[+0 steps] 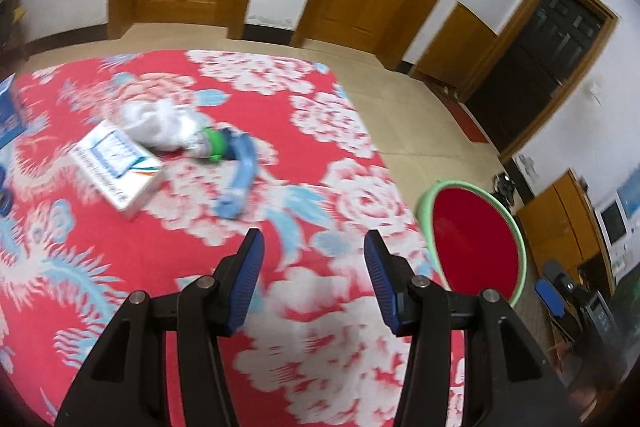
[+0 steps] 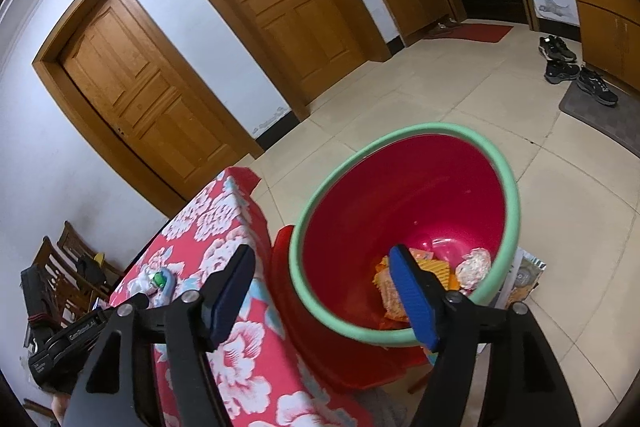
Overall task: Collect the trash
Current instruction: 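Move both grippers back over the table toward the white medicine box, then grasp the white printed medicine box with the left gripper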
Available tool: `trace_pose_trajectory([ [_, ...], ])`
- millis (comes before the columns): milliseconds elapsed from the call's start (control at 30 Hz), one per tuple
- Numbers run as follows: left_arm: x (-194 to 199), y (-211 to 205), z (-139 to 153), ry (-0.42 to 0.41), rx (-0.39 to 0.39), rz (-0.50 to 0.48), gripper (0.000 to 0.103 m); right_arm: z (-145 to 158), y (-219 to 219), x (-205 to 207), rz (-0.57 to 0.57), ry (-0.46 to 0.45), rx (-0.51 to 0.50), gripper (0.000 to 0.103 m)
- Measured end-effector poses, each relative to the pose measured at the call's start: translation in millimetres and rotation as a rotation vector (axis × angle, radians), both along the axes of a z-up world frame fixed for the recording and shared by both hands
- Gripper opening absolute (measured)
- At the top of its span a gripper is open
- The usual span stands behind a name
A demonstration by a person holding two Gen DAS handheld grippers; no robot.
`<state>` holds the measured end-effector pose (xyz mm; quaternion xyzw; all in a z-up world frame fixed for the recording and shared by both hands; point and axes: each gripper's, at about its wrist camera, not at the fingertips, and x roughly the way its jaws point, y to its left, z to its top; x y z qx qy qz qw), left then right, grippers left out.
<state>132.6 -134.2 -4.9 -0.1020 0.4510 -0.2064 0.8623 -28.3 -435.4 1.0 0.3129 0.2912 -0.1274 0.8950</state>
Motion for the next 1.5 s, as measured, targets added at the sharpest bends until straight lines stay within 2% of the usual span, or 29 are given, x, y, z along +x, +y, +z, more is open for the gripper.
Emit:
trace_pose_trajectory([
  [467,14,79,-6,0.009,-0.013,0.203,0.052,7,35,19,0.066,0.012,-0.02,0.075],
  [733,30,118,-19,0.029,-0.012,0.325,0.052,6,52,33,0.108,0.031,-0.035,0.075],
  [1100,63,120,-29,0.057,-0.004,0.361,0.052,-1,69,53,0.156,0.056,-0.039,0.075],
  [1233,78,112,-36,0.09,0.014,0.371,0.06,-2,71,57,0.164,0.055,-0.036,0.075],
  [1367,88,104,-46,0.125,0.032,0.395,0.06,-3,72,60,0.174,0.061,-0.035,0.075],
  [1500,92,95,-48,0.096,0.06,0.41,0.064,-6,72,63,0.178,0.068,-0.033,0.075],
])
